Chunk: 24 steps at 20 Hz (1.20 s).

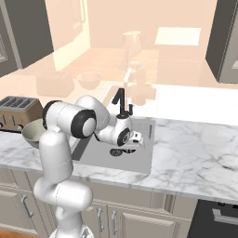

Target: Pick the mug and place it in the sink. Pick the bowl and place it in the open cabinet and then close the cabinet.

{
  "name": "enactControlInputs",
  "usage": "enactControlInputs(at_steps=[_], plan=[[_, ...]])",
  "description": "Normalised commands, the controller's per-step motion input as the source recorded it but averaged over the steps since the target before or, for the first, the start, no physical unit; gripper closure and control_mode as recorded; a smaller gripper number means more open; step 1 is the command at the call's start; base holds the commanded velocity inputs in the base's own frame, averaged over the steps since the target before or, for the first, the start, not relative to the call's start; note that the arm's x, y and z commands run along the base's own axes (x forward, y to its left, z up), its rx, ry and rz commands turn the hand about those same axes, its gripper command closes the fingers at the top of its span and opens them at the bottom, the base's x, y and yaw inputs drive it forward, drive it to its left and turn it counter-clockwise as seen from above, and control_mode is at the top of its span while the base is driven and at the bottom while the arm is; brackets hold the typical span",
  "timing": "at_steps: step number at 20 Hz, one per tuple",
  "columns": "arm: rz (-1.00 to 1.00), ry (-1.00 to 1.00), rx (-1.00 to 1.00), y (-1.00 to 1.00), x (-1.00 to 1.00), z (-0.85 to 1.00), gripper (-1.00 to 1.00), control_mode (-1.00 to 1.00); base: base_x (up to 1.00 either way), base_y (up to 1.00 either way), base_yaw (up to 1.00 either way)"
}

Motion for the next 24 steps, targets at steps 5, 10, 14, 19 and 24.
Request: enactControlInputs(at_steps=[5,10,14,19,24], plan=[[-0.1,0.0,0.0,0.12,0.12,-0.22,1.0,-1.0,0.0,0.0,0.0],[-0.09,0.0,0.0,0.05,0.32,-0.23,1.0,-1.0,0.0,0.0,0.0],[-0.09,0.0,0.0,0.0,0.4,-0.22,1.0,-1.0,0.0,0.0,0.0],[-0.07,0.0,0.0,0.06,0.35,-0.18,1.0,-1.0,0.0,0.0,0.0],[-0.07,0.0,0.0,0.01,0.24,-0.21,1.0,-1.0,0.0,0.0,0.0]])
